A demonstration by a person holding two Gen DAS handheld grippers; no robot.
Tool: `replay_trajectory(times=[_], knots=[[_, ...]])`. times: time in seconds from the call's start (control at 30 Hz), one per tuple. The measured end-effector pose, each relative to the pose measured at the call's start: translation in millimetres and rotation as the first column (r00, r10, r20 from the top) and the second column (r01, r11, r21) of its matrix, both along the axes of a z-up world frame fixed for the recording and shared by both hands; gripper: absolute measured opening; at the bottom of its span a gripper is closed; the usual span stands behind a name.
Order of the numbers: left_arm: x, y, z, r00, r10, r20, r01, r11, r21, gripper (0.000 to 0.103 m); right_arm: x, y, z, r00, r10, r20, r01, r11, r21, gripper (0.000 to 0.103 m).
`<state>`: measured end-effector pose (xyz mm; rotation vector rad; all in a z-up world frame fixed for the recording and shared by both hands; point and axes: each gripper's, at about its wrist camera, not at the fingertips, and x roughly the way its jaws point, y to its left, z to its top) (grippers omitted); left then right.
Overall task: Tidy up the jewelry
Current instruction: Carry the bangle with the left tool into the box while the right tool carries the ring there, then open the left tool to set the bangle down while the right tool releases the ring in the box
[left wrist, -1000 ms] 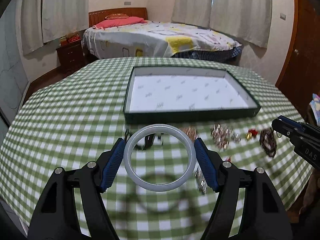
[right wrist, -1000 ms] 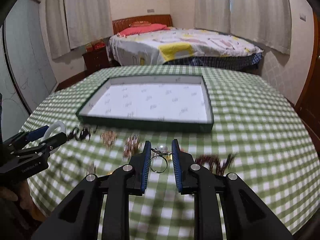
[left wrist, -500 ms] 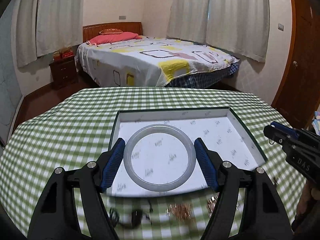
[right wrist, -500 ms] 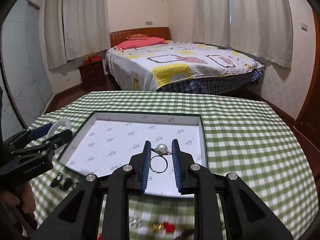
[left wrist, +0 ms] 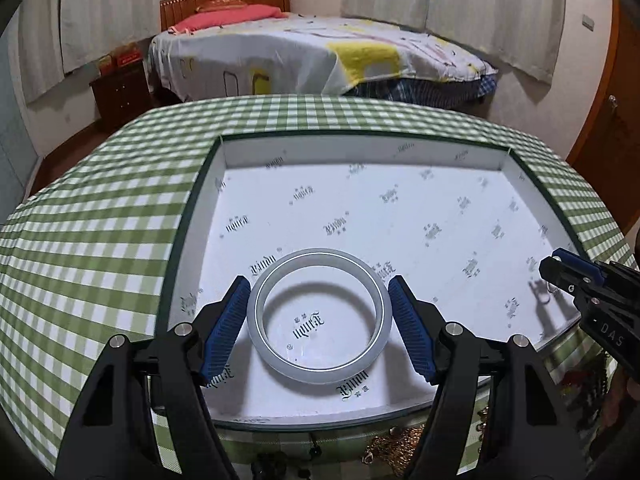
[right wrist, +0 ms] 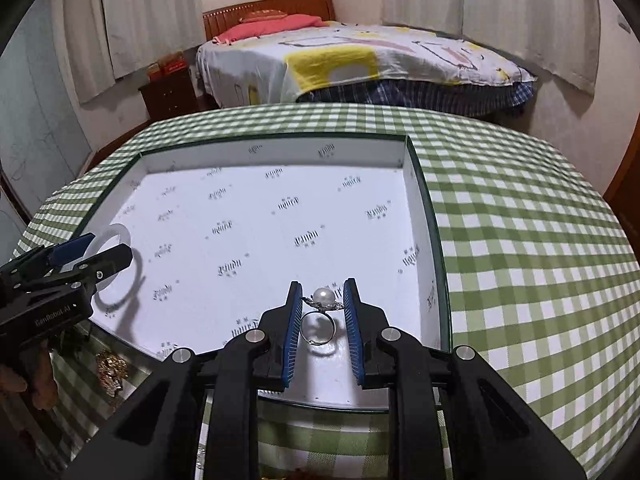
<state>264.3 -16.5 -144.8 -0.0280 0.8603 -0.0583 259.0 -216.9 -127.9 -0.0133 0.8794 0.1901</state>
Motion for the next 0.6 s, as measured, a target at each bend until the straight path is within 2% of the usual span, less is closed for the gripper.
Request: replay_trajectory(times=[0.1,0.33,0.43,0.53,0.6], knots=[[1.1,-0.6,-5.8,1.000,0.001,-0.017,-0.001,1.000,-0.005,0.069,1.3,0.4,-5.0,1.000,0.003,-0.017,-0.003,1.000,-0.005,0.022],[-0.7,-5.9,-10.3,1.000,-0.010,-0.015,0.010,0.999,0.037,0.070,0.7,4.2,-7.5,1.000,0.012,-0.021,-0.012,1.000,-0.010,0.022],[-1.1,-5.7,-9.6,1.000,-0.009,-0.012,0.009,1.000,0.023,0.071,0.5,4.2,-7.4,1.000,0.012,-0.021,-0.012,1.000,-0.010,0.022],[-1.3,-7.8,-9.2,1.000,-0.020,-0.012,0.020,1.000,0.017,0.078,0.0,4.9,-7.2,0.999,0.024,-0.023,-0.024,1.000,0.000,0.028],[-1.3,-9.2,-8.8,1.000,-0.022,-0.011,0.023,1.000,0.016,0.078,-0.3,7.0,-5.9,0.999,0.027,-0.019,-0.027,1.000,-0.001,0.032]])
